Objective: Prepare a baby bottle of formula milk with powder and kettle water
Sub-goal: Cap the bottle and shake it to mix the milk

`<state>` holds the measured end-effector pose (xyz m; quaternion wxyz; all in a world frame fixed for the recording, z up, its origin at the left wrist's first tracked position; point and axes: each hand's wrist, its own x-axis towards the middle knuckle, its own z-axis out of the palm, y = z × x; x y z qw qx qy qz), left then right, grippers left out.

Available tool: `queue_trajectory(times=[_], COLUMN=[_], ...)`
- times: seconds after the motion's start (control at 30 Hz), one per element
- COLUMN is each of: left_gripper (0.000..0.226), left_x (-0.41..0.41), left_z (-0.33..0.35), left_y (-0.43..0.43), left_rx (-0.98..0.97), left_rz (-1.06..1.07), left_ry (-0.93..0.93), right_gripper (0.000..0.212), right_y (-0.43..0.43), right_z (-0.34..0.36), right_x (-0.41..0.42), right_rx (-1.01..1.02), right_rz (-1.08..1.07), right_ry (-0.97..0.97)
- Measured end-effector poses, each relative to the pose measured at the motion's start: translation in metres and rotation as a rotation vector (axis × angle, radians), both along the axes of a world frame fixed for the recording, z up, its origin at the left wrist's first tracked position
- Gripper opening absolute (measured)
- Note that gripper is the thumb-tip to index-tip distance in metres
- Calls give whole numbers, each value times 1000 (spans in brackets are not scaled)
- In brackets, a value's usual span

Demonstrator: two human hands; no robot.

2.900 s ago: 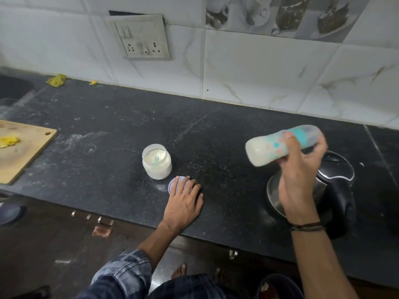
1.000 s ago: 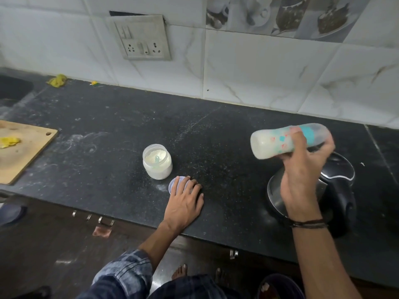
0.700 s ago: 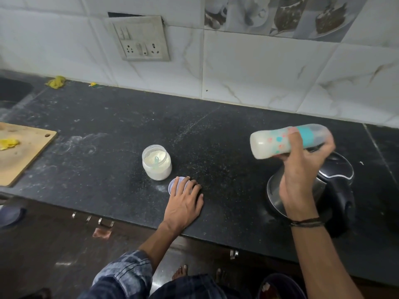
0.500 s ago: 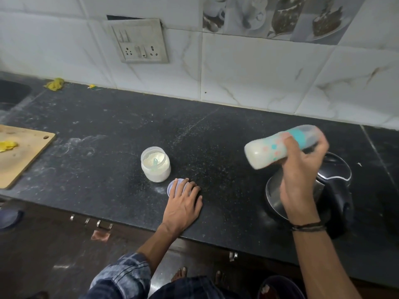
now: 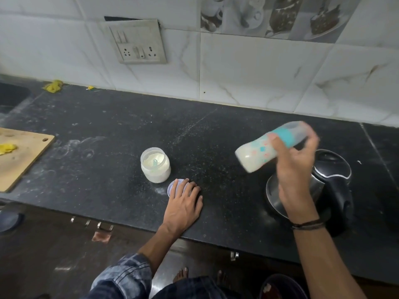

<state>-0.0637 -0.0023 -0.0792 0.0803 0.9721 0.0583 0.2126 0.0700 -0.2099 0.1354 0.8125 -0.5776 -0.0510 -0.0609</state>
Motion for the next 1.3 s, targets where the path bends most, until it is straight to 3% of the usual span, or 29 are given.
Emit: queue_trajectory(times=[0.07,0.2,0.33,0.5,0.63,0.73,0.9,1.0,1.17,1.3], left_gripper=[29,29,29,29,29,29,29,29,28,28], left_x=[0,-1,0,0,1,-1,0,-1,-1,-1], left_z=[0,0,-1,-1,-3,-5,-3,-1,0,-1], left_y=[-1,1,0,1,0,3,1,1,0,1], left_rx=[-1,-5,-9,-10,-9,-9,-7,-4,-2,-11], left_rz=[9,-6,7,-4,10,-5,10,0,6,-9], left_ry=[5,0,9,4,18,14,8,2,14,4], right_gripper=[63,58,59,58,59,58,63,55,67,56], right_y=[-1,3,1,8,6,9,3,5,2,4], right_z=[1,-3,6,2,13,3,14,4,9,9], right_x=[6,-1,3,-2,5,1,4,3,5,1], right_rx=[55,-126,68,-72,77,-96,121,-59,92,-77], right_rz=[-111,73,-135,34,-123,19,-187,-28,-149,28], right_ry=[2,5,-12,9,-54,-32,-53,-25,-15,-4])
